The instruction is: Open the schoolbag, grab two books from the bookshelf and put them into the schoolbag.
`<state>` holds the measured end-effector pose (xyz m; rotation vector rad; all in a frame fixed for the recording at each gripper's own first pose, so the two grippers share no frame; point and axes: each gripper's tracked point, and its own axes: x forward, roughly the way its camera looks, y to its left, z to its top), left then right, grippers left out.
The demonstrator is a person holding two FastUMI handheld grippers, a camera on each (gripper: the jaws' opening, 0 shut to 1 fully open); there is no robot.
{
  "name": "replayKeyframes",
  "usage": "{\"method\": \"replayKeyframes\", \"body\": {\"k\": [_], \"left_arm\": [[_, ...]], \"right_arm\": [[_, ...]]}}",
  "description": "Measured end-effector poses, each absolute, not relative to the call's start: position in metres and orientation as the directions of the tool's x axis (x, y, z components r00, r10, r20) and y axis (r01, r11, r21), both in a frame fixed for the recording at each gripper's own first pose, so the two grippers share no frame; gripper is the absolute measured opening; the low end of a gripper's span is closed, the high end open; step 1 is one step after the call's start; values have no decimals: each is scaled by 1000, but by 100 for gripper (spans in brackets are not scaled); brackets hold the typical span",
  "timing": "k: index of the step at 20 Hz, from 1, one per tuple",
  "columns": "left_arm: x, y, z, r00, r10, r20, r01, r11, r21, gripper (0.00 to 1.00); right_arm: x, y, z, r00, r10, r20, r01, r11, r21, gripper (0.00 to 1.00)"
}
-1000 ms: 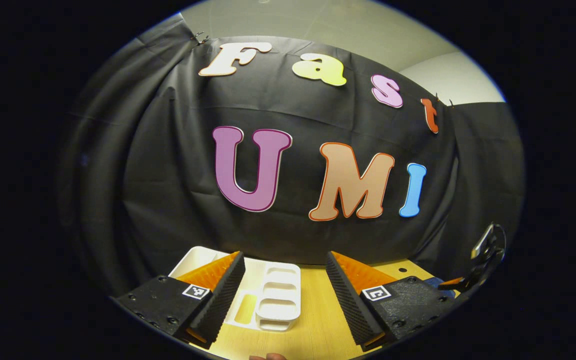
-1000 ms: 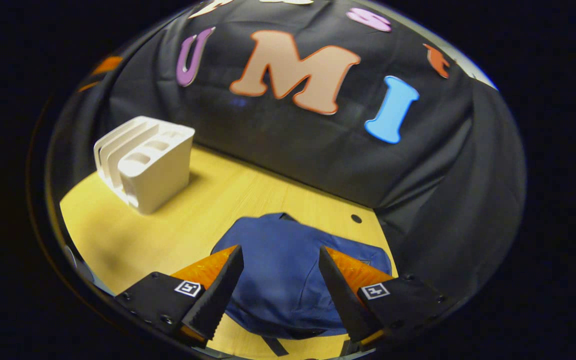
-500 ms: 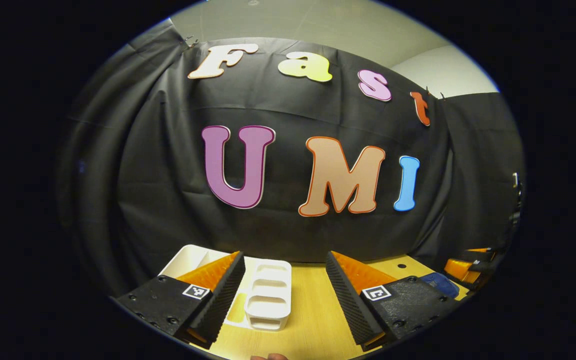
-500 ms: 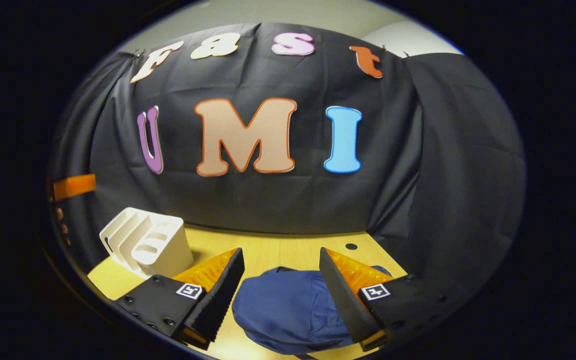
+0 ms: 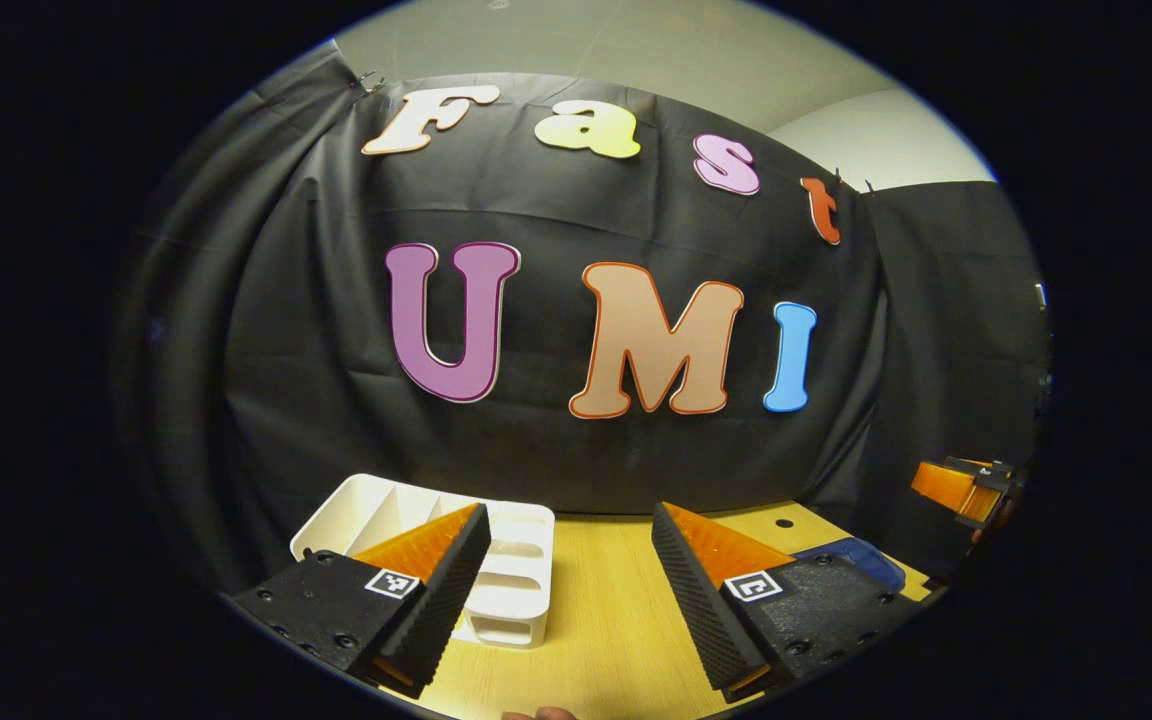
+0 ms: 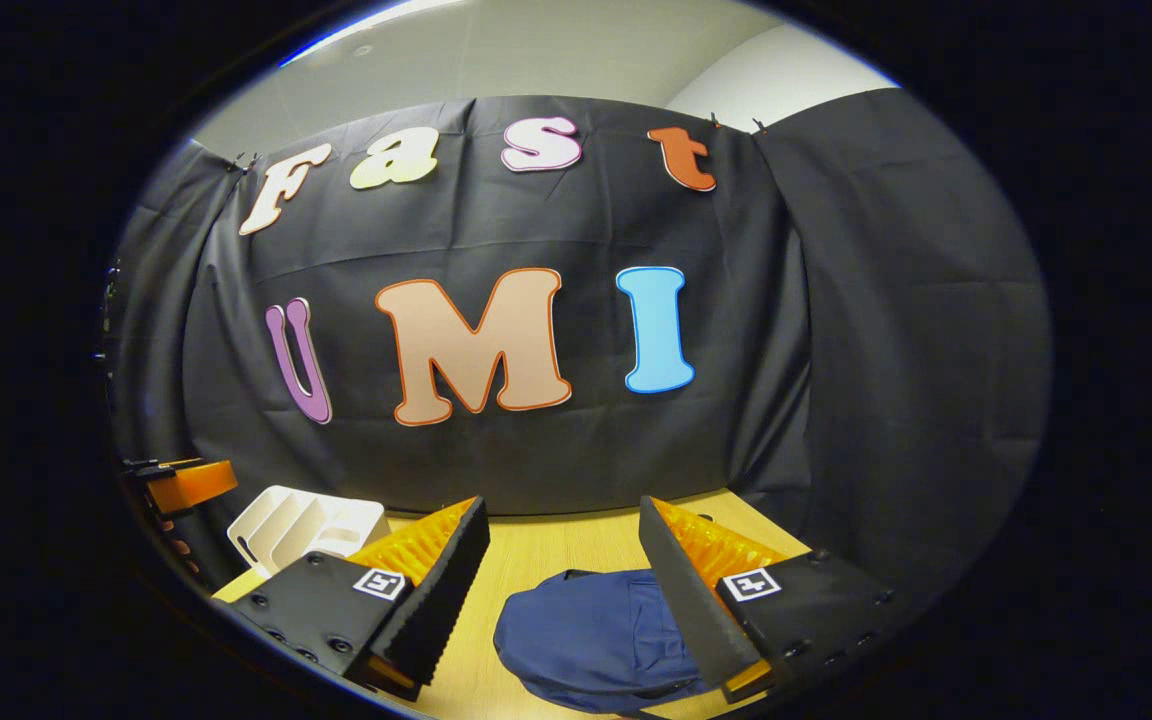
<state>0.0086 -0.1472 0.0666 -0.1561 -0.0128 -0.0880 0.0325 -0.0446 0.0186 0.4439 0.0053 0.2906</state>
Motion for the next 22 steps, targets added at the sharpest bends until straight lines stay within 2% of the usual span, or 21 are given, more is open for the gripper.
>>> {"method": "replayKeyframes", "body": {"k": [1, 3, 6, 8, 11, 12, 13, 16, 17, 20, 21, 22], "left_arm": [[8, -148, 65, 996, -87, 16, 89, 984, -158, 94], [6, -147, 63, 996, -83, 10, 84, 983, -165, 94], [-3, -143, 64, 997, -79, -3, 77, 982, -173, 94], [-4, -142, 59, 997, -77, -17, 73, 984, -165, 94], [-7, -142, 59, 997, -78, -18, 74, 985, -155, 94], [-7, -142, 60, 997, -79, -15, 76, 985, -153, 94], [-6, -143, 61, 997, -81, -14, 78, 986, -149, 94], [4, -148, 63, 996, -85, -5, 84, 987, -140, 94], [5, -149, 64, 996, -86, -2, 85, 987, -140, 94], [6, -149, 65, 996, -88, 2, 88, 986, -139, 94], [10, -147, 58, 996, -90, 1, 89, 986, -139, 92], [10, -147, 58, 996, -91, 2, 90, 986, -137, 94]], "right_arm": [[32, -46, 19, 959, 276, 59, -275, 864, 423, 98], [33, -46, 20, 958, 281, 55, -277, 863, 422, 91], [30, -49, 18, 957, 284, 53, -281, 870, 406, 91], [26, -50, 15, 956, 287, 53, -283, 869, 406, 100], [19, -50, 11, 955, 293, 47, -287, 868, 405, 100], [18, -51, 9, 955, 293, 43, -285, 871, 401, 91], [19, -51, 9, 955, 293, 42, -285, 871, 399, 98], [22, -52, 10, 956, 290, 41, -281, 870, 405, 91], [21, -53, 11, 957, 288, 43, -280, 870, 406, 100], [19, -56, 12, 959, 280, 44, -273, 872, 407, 97], [20, -55, 11, 959, 279, 42, -271, 870, 411, 95], [20, -56, 11, 960, 277, 44, -269, 869, 416, 94]]}}
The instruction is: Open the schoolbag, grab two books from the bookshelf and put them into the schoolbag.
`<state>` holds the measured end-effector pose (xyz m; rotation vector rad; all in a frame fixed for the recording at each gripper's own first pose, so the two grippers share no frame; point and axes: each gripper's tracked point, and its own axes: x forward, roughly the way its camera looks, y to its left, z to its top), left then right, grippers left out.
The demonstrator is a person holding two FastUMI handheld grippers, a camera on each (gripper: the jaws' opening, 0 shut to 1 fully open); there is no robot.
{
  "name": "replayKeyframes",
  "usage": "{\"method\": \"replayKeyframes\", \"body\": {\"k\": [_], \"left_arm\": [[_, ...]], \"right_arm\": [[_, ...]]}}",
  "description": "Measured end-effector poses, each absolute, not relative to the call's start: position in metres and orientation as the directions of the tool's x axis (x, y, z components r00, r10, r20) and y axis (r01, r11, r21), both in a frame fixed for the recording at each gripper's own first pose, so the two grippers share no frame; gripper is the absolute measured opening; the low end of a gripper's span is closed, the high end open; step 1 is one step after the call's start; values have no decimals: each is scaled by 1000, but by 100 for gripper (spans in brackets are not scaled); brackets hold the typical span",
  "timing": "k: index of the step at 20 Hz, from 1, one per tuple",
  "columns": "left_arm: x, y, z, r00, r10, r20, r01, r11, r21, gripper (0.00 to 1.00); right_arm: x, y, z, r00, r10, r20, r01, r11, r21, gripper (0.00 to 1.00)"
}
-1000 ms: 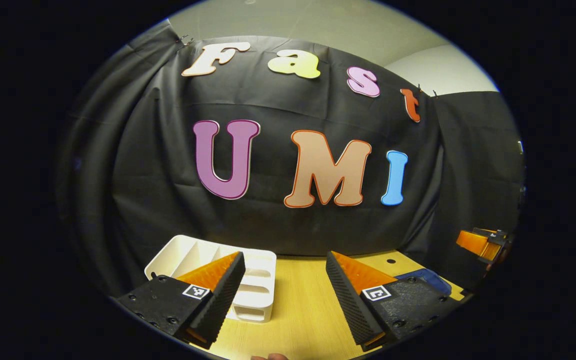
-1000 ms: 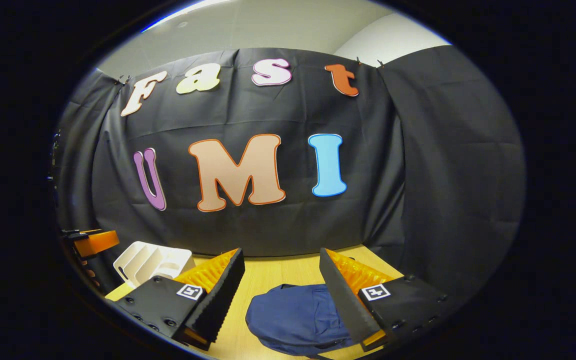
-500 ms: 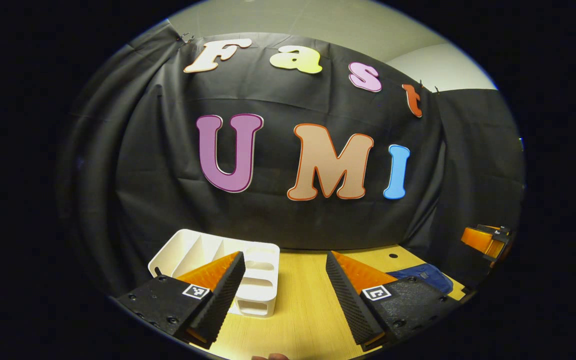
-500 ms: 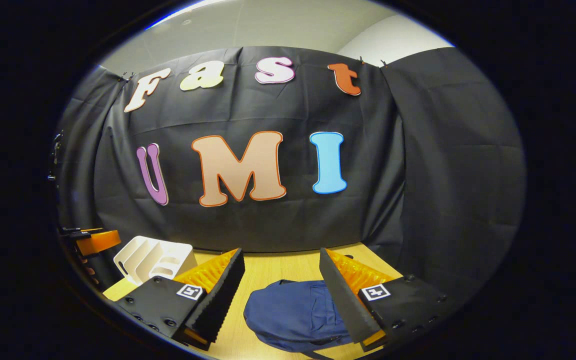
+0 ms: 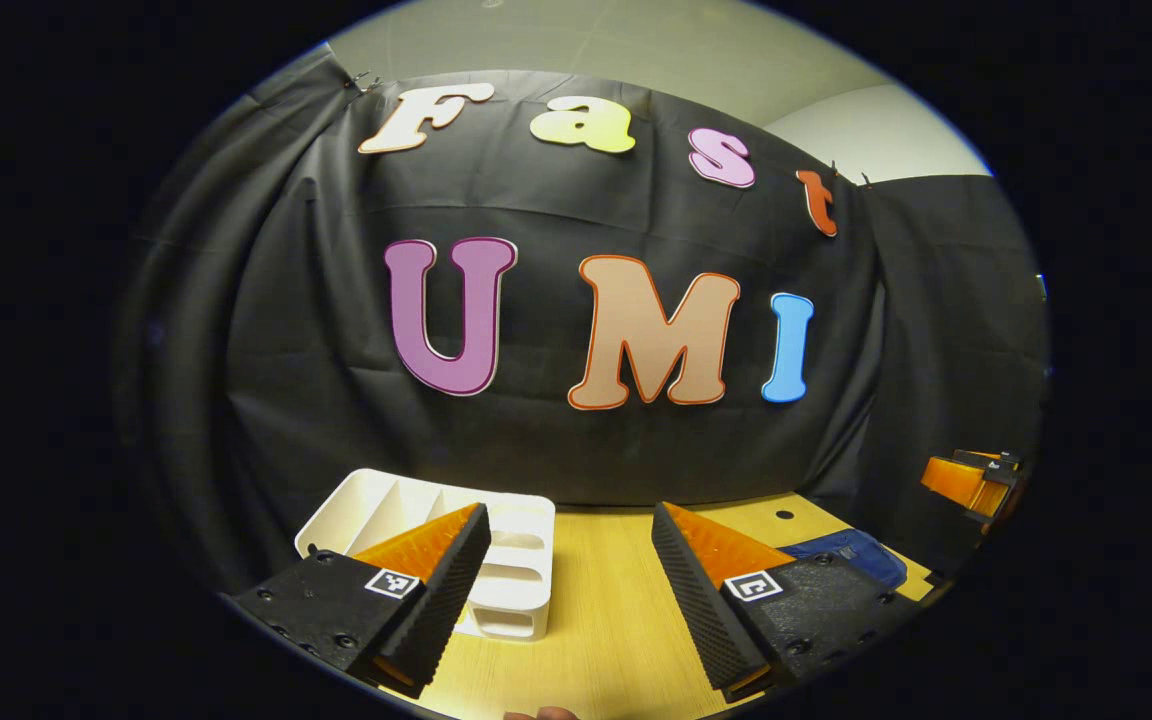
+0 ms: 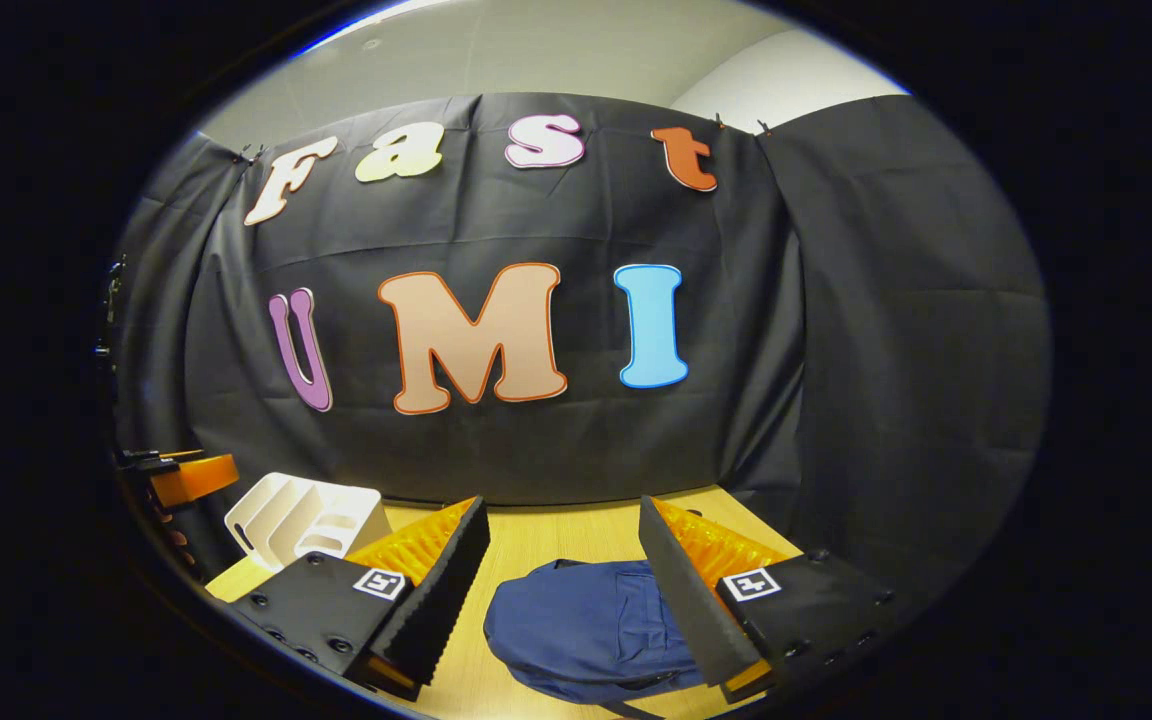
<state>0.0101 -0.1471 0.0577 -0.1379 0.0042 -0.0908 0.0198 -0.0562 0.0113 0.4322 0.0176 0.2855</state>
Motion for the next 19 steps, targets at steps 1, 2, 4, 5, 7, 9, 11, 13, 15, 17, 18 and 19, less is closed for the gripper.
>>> {"method": "replayKeyframes", "body": {"k": [1, 2, 4, 5, 7, 9, 11, 13, 15, 17, 18, 19], "left_arm": [[10, -148, 58, 996, -91, 1, 90, 987, -136, 94], [11, -148, 59, 996, -93, 2, 92, 986, -136, 94], [10, -150, 59, 995, -95, 3, 95, 986, -136, 94], [11, -150, 59, 995, -95, 3, 95, 986, -135, 94], [10, -152, 58, 995, -96, 1, 95, 986, -135, 94], [9, -156, 59, 995, -96, 1, 95, 986, -137, 94], [8, -156, 59, 995, -96, 1, 95, 986, -136, 94], [9, -156, 59, 996, -94, 1, 93, 986, -137, 94], [9, -155, 58, 996, -91, 0, 90, 986, -137, 94], [5, -153, 61, 996, -88, 0, 87, 987, -138, 94], [4, -153, 62, 996, -87, 1, 87, 987, -138, 94], [4, -154, 62, 996, -87, 2, 87, 987, -138, 94]], "right_arm": [[20, -57, 11, 960, 275, 44, -267, 867, 420, 92], [20, -58, 12, 960, 275, 46, -269, 866, 422, 91], [20, -58, 11, 960, 276, 45, -269, 868, 418, 92], [20, -57, 12, 961, 274, 45, -268, 868, 418, 94], [21, -57, 11, 960, 276, 44, -268, 864, 425, 100], [22, -58, 10, 960, 276, 40, -266, 865, 424, 98], [22, -58, 12, 961, 275, 42, -266, 863, 429, 93], [22, -59, 10, 961, 275, 41, -265, 863, 430, 91], [22, -58, 11, 960, 276, 38, -265, 863, 431, 91], [23, -58, 10, 960, 277, 38, -265, 861, 433, 91], [23, -59, 10, 960, 276, 38, -265, 861, 434, 91], [23, -58, 10, 960, 278, 38, -266, 860, 436, 91]]}}
